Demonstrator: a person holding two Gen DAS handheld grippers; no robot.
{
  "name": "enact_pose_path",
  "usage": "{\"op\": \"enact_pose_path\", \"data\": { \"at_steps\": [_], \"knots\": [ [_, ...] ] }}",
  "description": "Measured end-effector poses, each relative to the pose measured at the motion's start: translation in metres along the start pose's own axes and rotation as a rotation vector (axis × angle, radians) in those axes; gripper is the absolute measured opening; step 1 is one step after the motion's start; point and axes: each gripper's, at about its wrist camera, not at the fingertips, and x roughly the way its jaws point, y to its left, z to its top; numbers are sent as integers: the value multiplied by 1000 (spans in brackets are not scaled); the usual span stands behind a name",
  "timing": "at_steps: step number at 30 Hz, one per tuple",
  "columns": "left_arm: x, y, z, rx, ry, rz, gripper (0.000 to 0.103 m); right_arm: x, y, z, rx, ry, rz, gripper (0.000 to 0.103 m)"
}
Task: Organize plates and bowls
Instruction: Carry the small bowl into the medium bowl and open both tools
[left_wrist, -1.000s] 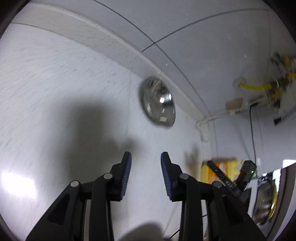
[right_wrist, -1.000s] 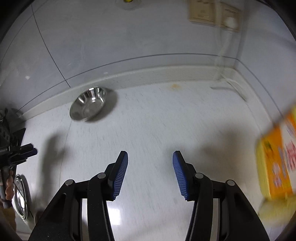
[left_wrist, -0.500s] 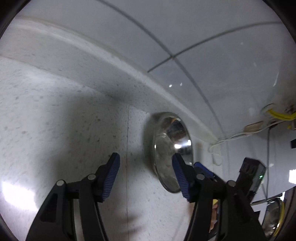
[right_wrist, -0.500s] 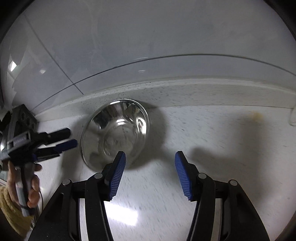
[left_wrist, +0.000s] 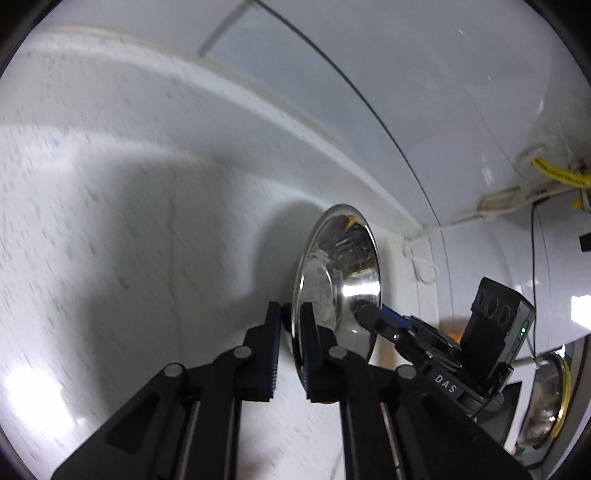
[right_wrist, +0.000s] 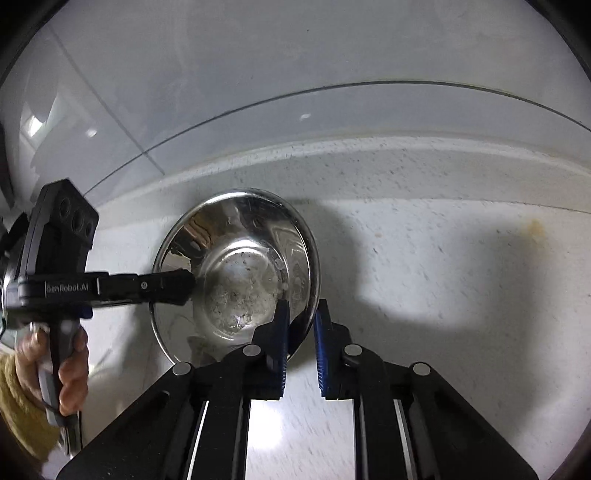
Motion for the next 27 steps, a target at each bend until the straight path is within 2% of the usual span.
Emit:
{"op": "enact_pose_path", "data": {
  "at_steps": [9,17,22,27],
  "knots": [
    [4,-48,-58,69,131,-16,8,-61,4,-48,-51,35,-47,12],
    [-8,-86,-120,107,186,-20,8,-120,18,-98,-34,22,-95,12],
    [-44,-101,-164,109,189,-40,8,-156,39,-125,-36,-7,-102,12],
    [-102,-101,-211,102,161,-74,8,-198,68,-157,-28,-54,-89,12]
  ]
}}
